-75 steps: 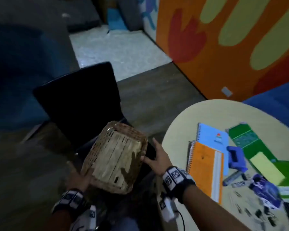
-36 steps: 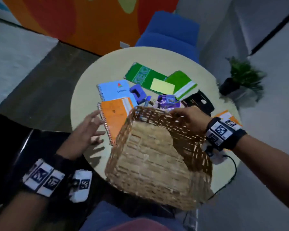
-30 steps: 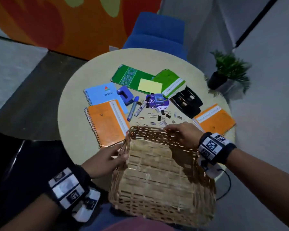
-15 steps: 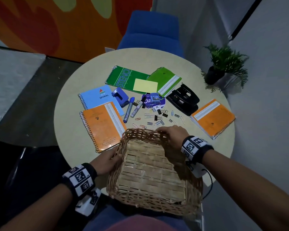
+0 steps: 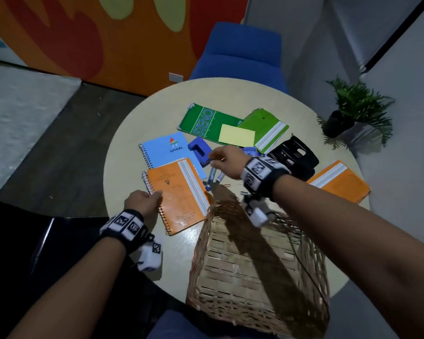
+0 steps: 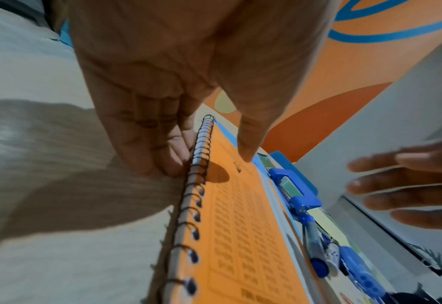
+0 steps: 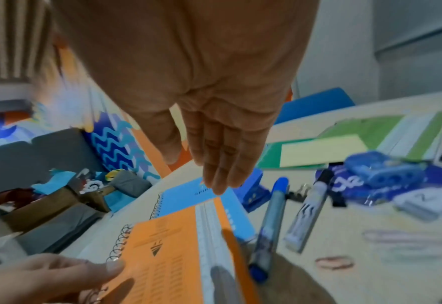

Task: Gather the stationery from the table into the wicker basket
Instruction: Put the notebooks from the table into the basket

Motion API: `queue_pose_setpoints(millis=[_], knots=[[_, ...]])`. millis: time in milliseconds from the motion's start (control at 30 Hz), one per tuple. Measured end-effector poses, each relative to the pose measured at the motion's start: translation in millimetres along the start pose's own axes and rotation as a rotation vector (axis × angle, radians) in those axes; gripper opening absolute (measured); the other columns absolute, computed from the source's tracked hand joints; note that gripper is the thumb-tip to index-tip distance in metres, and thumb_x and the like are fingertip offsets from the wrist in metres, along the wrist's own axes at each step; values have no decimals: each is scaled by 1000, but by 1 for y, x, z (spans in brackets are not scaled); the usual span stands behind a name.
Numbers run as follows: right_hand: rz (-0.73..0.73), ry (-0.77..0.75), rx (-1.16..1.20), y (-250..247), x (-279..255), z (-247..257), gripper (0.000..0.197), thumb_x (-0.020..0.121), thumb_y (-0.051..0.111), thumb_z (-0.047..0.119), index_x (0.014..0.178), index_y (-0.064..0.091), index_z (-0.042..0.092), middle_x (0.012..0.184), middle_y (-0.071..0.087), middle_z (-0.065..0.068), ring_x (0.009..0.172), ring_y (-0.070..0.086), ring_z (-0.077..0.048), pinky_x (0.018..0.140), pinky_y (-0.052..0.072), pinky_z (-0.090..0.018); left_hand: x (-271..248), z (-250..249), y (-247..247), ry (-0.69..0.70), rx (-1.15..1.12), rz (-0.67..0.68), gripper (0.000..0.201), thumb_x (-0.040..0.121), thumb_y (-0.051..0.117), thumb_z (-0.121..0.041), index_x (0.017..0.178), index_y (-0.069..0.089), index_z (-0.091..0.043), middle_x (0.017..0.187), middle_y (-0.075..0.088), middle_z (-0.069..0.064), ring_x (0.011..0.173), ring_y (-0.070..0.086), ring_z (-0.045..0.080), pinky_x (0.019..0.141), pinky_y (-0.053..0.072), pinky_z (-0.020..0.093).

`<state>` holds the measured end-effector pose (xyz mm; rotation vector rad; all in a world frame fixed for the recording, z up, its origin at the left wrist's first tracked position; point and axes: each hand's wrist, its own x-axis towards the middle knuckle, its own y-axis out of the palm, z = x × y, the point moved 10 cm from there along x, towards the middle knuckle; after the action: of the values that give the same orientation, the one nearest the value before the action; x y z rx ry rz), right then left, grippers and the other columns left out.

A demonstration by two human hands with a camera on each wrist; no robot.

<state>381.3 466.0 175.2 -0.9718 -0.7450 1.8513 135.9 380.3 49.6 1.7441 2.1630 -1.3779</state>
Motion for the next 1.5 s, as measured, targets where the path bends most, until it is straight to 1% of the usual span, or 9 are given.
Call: queue_pose_setpoints(millis=[233,367,467,567,700,900,1200,1367,1500], knots=[[228,230,-177,80,63,7,36,97,47,21,126,52,1,113,59,-13,104,56,-29,89,47,-35,19,1,2,-66,-69,-51,41,71,78,-35,58,52,-6,64,58,13,62,57,28,59,48,32],[131,381,140,85,70,-19,27,88,58,15,113,58,5,86,52,-7,87,49,-24,83,49,-34,17,0,9,-26,-393,38,14,82,68,-19,74,59,-11,79,71,16,74,69,34,72,59,50],[143,440,223,83,67,-24,16,84,60,14,96,50,11,87,54,-7,77,54,-23,64,50,-28,-6,-34,-5,107,-556,125,2,91,58,-11,91,59,-13,87,71,14,70,68,26,57,54,34],[144,406,236,71,64,-20,9,87,59,17,84,51,13,79,52,-3,80,54,-24,58,46,-27,-26,-76,-30,300,-545,197,7,94,54,-13,99,57,-16,86,70,6,69,66,16,58,47,25],[122,341,676,47,41,-12,18,92,54,10,80,61,20,89,65,-3,83,62,-20,85,55,-38,-47,-114,-59,436,-540,234,14,95,53,-13,92,59,-25,88,72,4,73,69,16,71,55,34],[6,147,803,-26,-44,-14,15,92,54,4,91,62,16,88,65,-7,77,63,-18,70,55,-33,-96,-160,-57,551,-541,347,12,96,50,-14,99,61,-20,72,75,-9,64,69,5,57,54,17],[-218,345,793,-35,-225,-120,13,90,53,-7,90,51,6,69,47,-14,59,59,-19,56,54,-31,-184,-189,86,728,-45,603,23,97,47,-24,114,58,-12,100,72,9,91,68,24,86,54,46],[-202,613,584,36,-294,-205,17,84,58,4,98,48,0,80,57,-36,66,62,-42,66,55,-51,-224,-175,184,846,448,721,22,99,42,-24,113,54,-11,109,64,5,103,57,27,86,45,33],[-204,688,453,70,-308,-230,16,82,57,18,93,48,13,89,64,-15,80,65,-35,76,55,-51,-227,-148,231,807,720,780,26,99,40,-18,118,51,-4,121,58,14,113,54,31,94,42,35]])
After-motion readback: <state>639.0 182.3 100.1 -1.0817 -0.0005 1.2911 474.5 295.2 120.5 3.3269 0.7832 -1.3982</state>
